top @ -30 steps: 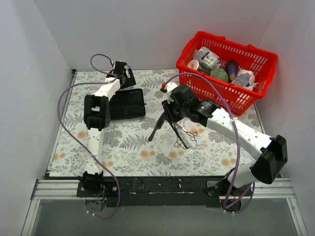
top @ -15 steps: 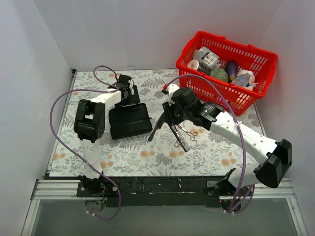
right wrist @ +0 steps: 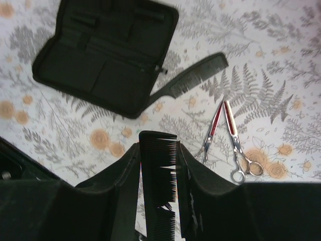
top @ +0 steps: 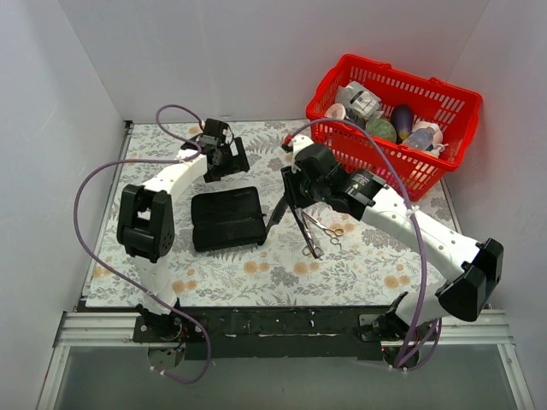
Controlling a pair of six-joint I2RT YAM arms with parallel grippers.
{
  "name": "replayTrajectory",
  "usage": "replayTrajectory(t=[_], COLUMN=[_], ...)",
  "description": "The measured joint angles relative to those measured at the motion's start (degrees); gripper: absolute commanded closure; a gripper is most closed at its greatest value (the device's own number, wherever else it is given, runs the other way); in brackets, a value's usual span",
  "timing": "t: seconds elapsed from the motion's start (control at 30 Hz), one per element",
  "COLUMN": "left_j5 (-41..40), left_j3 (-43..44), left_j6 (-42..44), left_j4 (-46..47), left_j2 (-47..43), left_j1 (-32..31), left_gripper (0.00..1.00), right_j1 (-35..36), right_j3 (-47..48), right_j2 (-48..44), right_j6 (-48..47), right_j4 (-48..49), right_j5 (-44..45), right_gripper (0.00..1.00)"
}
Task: Sort the hair-cutting tools
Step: Move the hairdressing tool bag to the center of the board.
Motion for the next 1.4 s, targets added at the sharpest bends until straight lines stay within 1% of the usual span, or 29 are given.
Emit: replayTrajectory(t=[0.13,0.17,0.23,0.4,0.5,0.6,0.67,0.73,0.83,0.97,1.17,1.27,1.4], left_j5=[5.03,7.06,10.19,20.31,27.43,35.04,40.17,44.48,49.03,52.68,56.5,57.2,57.22], left_j3=[1.07,0.52,-1.4,-12.96,-20.76,-27.15,-30.84,-33.88,-36.72,-38.91,-39.87,-41.29,-43.1], left_j6=[-4.46,-6.03,-7.69,-12.72,-15.74,-18.29,-19.34,-19.85,-20.26,-22.08,-26.32,-27.69,-28.28], left_j4=[-0.59,-0.35,1.42,8.55,13.9,18.82,21.84,24.2,27.93,34.4,44.68,47.52,48.54], left_j2=[-8.15,-12.57,-18.67,-35.65,-41.33,-43.15,-43.19,-43.25,-43.95,-46.69,-47.91,-47.87,-47.89], left_j1=[0.02,0.02,0.0,0.0,0.0,0.0,0.0,0.0,-0.04,-0.04,-0.04,-0.39,-0.92], left_gripper=[0.02,0.02,0.02,0.02,0.02,0.02,0.02,0.02,0.02,0.02,0.02,0.02,0.02], right_j1=[-1.4,-2.29,-4.5,-12.44,-15.63,-16.48,-16.39,-16.31,-15.96,-15.28,-13.81,-13.03,-12.26], right_j3=[9.38,11.43,14.56,22.49,28.02,35.39,38.07,38.38,36.22,33.11,32.87,33.35,33.9], right_j2=[3.45,4.24,5.62,10.75,14.86,19.78,21.79,22.32,22.01,21.77,21.79,22.1,22.51], right_j6=[3.89,5.09,7.32,14.14,17.38,19.63,20.57,21.57,22.82,23.71,24.63,25.24,26.8], right_j4=[-1.03,-1.03,-1.14,-1.42,-1.7,-2.95,-2.89,-2.86,-2.16,-1.86,-1.42,-1.38,-0.92], right_j5=[2.56,2.69,1.99,-1.84,-5.25,-9.68,-12.81,-15.23,-17.99,-19.91,-20.46,-20.46,-20.2], right_gripper=[0.71,0.73,0.75,0.75,0.76,0.78,0.78,0.78,0.78,0.78,0.78,0.77,0.77])
